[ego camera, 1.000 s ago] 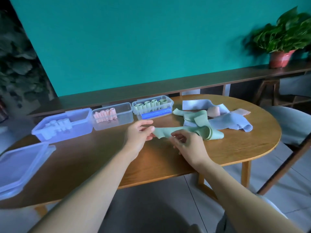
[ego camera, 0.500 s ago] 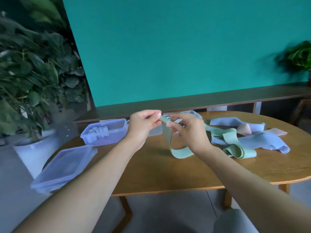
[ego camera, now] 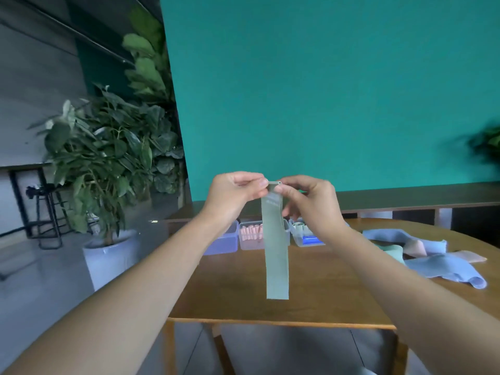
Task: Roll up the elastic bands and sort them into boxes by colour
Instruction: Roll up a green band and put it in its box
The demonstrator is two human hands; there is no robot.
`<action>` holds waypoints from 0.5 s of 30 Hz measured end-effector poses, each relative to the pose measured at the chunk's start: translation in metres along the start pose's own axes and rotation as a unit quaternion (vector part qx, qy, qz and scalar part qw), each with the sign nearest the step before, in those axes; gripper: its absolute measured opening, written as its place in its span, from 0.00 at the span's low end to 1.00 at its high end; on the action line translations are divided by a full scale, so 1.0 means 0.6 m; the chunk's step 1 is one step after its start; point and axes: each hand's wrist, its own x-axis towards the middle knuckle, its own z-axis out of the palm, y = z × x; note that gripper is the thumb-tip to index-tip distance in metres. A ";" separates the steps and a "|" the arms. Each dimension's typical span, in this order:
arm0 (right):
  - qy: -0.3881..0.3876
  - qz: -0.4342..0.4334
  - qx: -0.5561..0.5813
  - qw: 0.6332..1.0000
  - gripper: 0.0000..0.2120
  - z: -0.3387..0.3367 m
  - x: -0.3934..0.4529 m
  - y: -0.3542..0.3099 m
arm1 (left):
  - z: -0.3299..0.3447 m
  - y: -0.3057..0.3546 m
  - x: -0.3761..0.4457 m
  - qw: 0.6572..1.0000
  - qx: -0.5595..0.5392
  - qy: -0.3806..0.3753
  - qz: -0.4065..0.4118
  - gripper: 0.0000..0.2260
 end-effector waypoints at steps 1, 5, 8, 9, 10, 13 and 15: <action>-0.007 0.003 0.012 1.000 0.04 0.001 0.001 -0.014 | -0.006 0.013 -0.004 1.000 0.029 0.006 0.008 0.07; -0.056 0.032 0.049 0.997 0.06 0.004 0.005 -0.053 | -0.028 0.050 -0.018 0.991 0.127 0.023 0.044 0.06; -0.089 0.045 0.057 0.993 0.07 0.005 0.002 -0.059 | -0.032 0.058 -0.029 0.984 0.167 0.047 0.050 0.09; -0.093 0.047 0.059 0.993 0.07 0.006 0.000 -0.057 | -0.032 0.056 -0.031 0.982 0.177 0.049 0.049 0.09; -0.094 0.050 0.061 0.992 0.08 0.007 -0.003 -0.053 | -0.033 0.050 -0.034 0.980 0.186 0.048 0.047 0.09; -0.097 0.060 0.054 0.992 0.07 0.011 -0.010 -0.028 | -0.036 0.018 -0.036 0.977 0.207 0.036 0.036 0.09; -0.100 0.071 0.041 0.992 0.05 0.016 -0.011 0.002 | -0.036 -0.018 -0.035 0.975 0.217 0.037 0.027 0.09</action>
